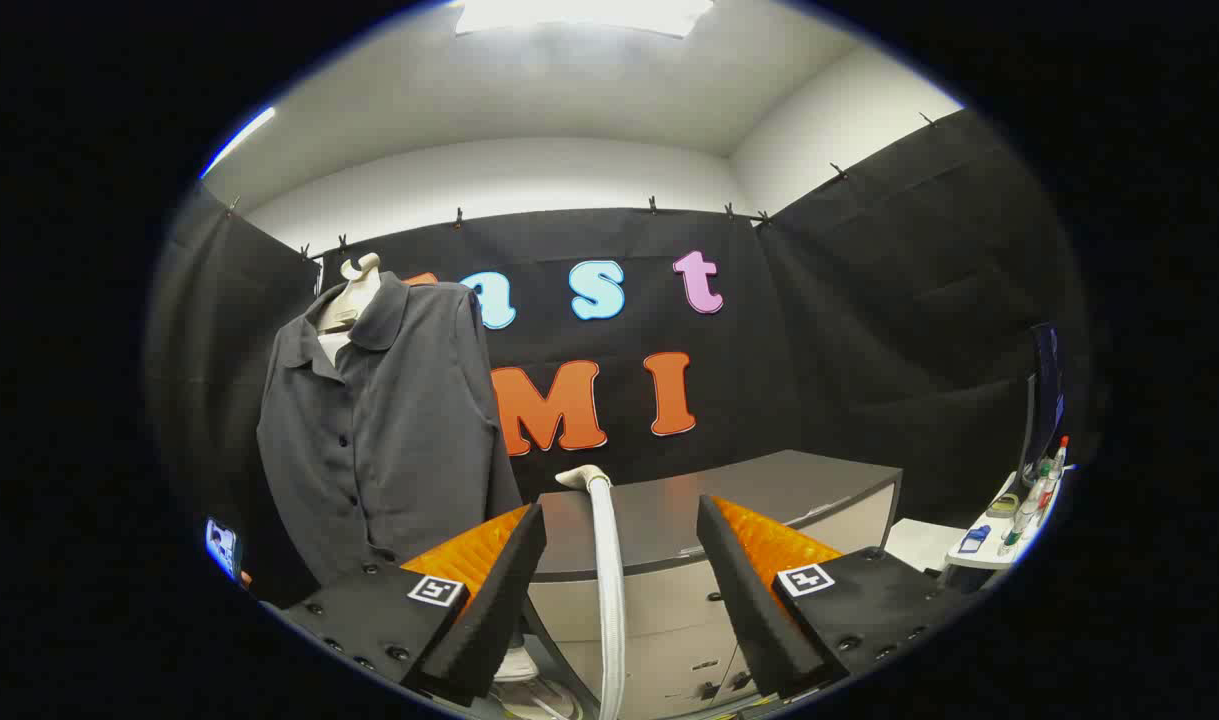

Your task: Iron the clothes twice with a garment steamer, once on the left side and once on the right side.

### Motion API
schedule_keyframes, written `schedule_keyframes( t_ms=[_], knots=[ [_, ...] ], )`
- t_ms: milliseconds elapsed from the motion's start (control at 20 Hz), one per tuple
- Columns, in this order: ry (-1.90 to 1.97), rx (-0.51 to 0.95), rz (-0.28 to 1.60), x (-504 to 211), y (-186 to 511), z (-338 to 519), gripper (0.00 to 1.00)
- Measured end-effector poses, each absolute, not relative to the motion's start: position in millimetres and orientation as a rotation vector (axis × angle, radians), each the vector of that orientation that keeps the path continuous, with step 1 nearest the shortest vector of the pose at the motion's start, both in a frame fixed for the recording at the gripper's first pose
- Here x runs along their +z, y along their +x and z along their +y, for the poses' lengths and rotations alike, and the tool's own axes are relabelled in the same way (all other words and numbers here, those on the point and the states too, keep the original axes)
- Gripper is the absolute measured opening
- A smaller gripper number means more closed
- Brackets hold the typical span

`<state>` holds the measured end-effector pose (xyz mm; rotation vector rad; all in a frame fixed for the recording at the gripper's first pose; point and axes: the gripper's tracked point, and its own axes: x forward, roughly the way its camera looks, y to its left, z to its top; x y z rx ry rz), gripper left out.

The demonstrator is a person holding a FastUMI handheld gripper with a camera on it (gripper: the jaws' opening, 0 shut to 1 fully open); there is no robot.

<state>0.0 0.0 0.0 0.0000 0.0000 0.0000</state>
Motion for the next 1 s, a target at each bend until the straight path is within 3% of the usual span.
schedule_keyframes(
  t_ms=[1000],
  knots=[
    [0.011, 0.008, 0.023, -9, 5, 5, 0.98]
  ],
)
